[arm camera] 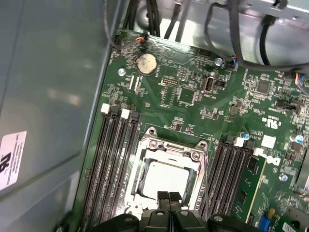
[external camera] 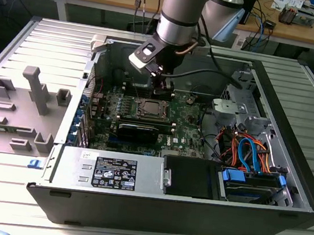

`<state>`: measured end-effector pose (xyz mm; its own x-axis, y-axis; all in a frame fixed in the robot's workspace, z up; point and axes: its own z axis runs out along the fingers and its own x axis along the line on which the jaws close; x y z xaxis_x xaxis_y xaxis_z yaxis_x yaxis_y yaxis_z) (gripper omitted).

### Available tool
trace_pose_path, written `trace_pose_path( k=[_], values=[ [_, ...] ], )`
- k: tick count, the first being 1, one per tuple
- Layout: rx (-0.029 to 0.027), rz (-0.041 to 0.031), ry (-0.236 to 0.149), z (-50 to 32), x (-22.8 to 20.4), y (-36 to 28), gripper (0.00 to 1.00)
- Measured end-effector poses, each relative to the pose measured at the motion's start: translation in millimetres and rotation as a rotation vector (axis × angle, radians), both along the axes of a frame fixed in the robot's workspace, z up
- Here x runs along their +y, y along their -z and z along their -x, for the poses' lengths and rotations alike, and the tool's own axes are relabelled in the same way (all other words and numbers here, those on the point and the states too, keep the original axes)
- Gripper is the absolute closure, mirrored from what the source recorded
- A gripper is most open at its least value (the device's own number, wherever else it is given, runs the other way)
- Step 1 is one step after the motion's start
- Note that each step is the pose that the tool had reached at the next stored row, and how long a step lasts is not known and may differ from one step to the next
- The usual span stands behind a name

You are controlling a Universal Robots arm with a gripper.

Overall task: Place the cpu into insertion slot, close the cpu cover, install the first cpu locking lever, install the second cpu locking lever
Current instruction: 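Install the first cpu locking lever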

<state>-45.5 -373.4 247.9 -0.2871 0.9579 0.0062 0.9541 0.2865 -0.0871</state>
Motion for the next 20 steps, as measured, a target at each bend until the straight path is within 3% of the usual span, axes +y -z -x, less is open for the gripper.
trace_pose_path(
  k=[5,7,10,20],
  values=[
    [0.0000,0.0000,-0.086,0.0,0.0,0.0,0.89],
    [0.0000,0.0000,-0.152,0.0,0.0,0.2,0.89],
    [0.0000,-0.0007,-0.210,0.0,0.0,0.2,0.89],
    [0.0000,-0.0012,-0.373,0.0,0.0,0.7,0.89]
  ],
)
